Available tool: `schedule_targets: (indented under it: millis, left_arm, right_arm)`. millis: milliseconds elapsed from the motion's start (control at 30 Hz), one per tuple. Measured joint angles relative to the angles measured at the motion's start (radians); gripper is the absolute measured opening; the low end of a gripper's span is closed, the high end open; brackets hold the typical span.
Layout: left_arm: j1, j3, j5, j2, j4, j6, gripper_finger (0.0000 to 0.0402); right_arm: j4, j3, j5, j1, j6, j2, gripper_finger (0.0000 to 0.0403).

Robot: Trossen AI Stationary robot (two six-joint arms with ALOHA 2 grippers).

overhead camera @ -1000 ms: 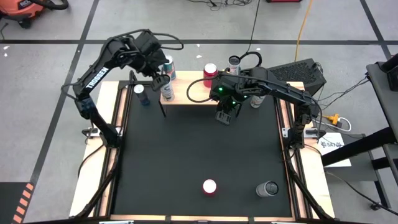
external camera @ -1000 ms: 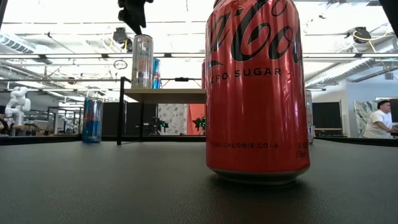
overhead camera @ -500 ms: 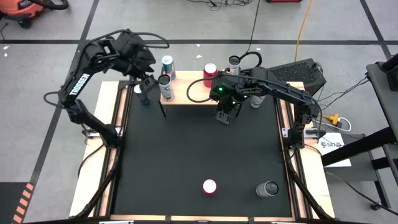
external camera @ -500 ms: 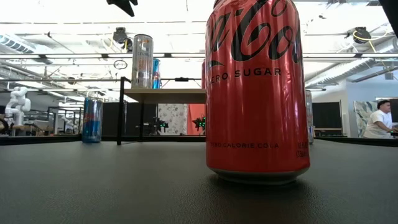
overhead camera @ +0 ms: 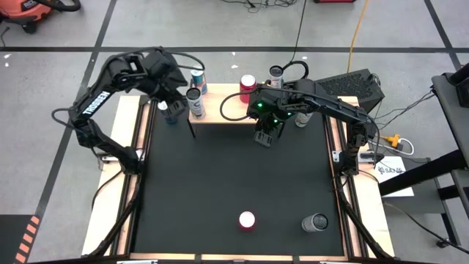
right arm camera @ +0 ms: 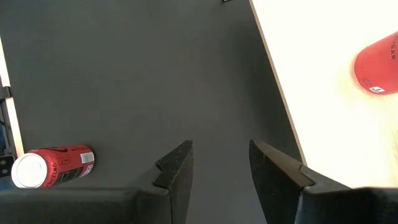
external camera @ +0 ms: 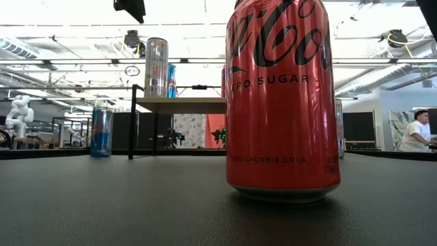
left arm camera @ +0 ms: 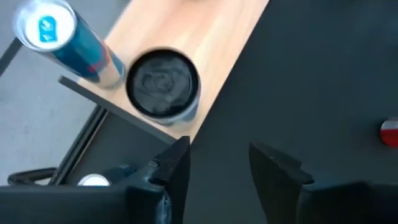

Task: Place canned beverage on shelf
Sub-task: Put the bottom white orange soda can on the shelf

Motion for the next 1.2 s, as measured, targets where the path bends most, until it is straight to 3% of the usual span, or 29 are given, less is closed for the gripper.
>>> schedule_targets:
  millis: [467,800,1200]
  left_arm:
    - [-0.025,-0.048,-0.013,0.001,0.002,0.002,0.0086]
    - [-0.024,-0.210,-0.042,-0.006,0.000,0.035,0.0006]
    - [-0.025,-0.329,-0.071,-0.006,0.006,0.076,0.0003]
  right_arm:
    - [0.000,0.000,0.000,0.000,0.006,0.000,0.0144]
    - [0.000,0.000,0.000,0.000,0.026,0.000,0.0144]
    - [0.000,0.000,0.000,0.000,0.026,0.000,0.0144]
